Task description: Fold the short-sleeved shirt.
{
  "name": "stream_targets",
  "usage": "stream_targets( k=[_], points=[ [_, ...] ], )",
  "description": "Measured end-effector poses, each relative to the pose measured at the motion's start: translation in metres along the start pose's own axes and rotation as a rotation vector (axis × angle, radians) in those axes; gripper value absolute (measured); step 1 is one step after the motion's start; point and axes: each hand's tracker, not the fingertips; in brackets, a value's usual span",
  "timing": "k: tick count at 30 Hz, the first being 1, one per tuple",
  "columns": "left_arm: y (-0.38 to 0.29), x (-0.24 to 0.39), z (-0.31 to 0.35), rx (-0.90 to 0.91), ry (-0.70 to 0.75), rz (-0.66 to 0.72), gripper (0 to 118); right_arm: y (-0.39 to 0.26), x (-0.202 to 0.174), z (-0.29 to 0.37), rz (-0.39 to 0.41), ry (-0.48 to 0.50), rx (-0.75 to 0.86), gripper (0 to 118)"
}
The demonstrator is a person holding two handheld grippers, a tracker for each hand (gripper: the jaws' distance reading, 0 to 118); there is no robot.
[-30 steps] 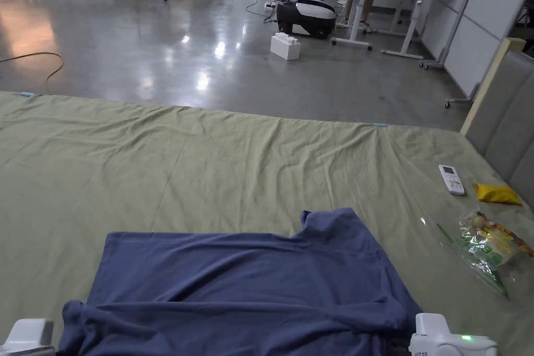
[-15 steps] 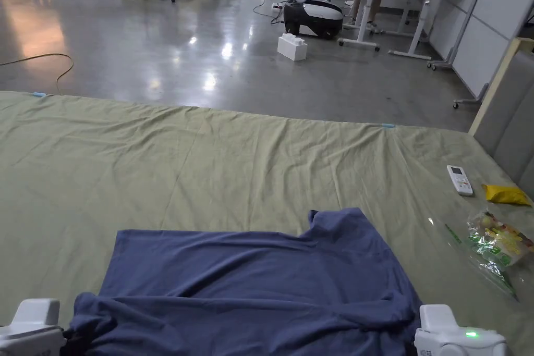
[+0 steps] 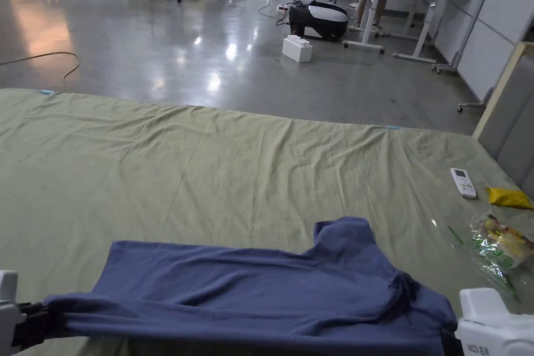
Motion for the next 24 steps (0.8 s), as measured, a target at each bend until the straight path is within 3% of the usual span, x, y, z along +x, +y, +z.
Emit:
stream_targets(
  k=[8,13,20,23,24],
  points=[
    [-0.065,-0.012,0.017,-0.084,0.002,0.013,5,-0.086,-0.02,0.004,-0.001,0.044,-0.123,7],
    [-0.112,-0.016,-0.001,-0.175,0.022,0.028,5,-0.142,-0.031,-0.018,-0.058,0.049,-0.197,7],
    [-0.132,-0.016,-0.03,-0.213,0.044,0.03,5,-0.153,-0.05,-0.034,-0.025,0.004,-0.186,8],
    [-0.125,-0.013,-0.029,-0.22,0.051,0.01,5,-0.149,-0.053,-0.03,0.008,-0.026,-0.164,24],
    [-0.122,-0.011,-0.028,-0.221,0.055,-0.004,8,-0.147,-0.054,-0.027,0.014,-0.042,-0.164,37]
  ],
)
